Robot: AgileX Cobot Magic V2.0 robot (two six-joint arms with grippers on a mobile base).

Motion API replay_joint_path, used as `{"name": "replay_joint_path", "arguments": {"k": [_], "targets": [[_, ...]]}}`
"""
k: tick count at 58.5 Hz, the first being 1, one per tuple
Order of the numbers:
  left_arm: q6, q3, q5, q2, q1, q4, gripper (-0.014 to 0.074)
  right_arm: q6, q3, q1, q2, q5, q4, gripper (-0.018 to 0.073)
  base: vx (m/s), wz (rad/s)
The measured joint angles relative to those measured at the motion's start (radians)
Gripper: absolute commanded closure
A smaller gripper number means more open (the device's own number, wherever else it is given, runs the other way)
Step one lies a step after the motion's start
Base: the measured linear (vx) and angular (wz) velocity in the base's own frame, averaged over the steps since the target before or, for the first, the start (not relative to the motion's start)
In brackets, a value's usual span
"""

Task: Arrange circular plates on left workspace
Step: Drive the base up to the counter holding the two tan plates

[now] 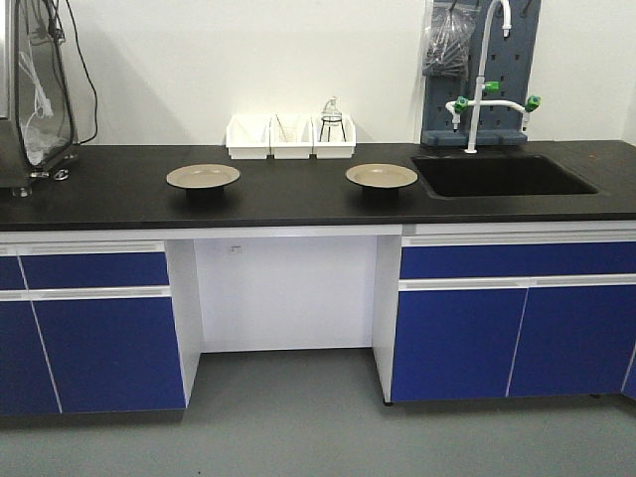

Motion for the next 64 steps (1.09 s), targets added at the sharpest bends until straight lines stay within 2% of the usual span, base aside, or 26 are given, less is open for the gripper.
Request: {"name": "replay_joint_path", "arguments": {"k": [28,64], "targets": [[0.0,0.0,-0.001,0.0,0.0,0.0,0.0594,0.0,0.0,0.0,0.0,0.0,0.0,0.0559,0.25,0.02],[0.0,0.0,-0.001,0.0,0.0,0.0,0.0594,0.0,0.0,0.0,0.0,0.0,0.0,0.0559,0.44,0.01]]}}
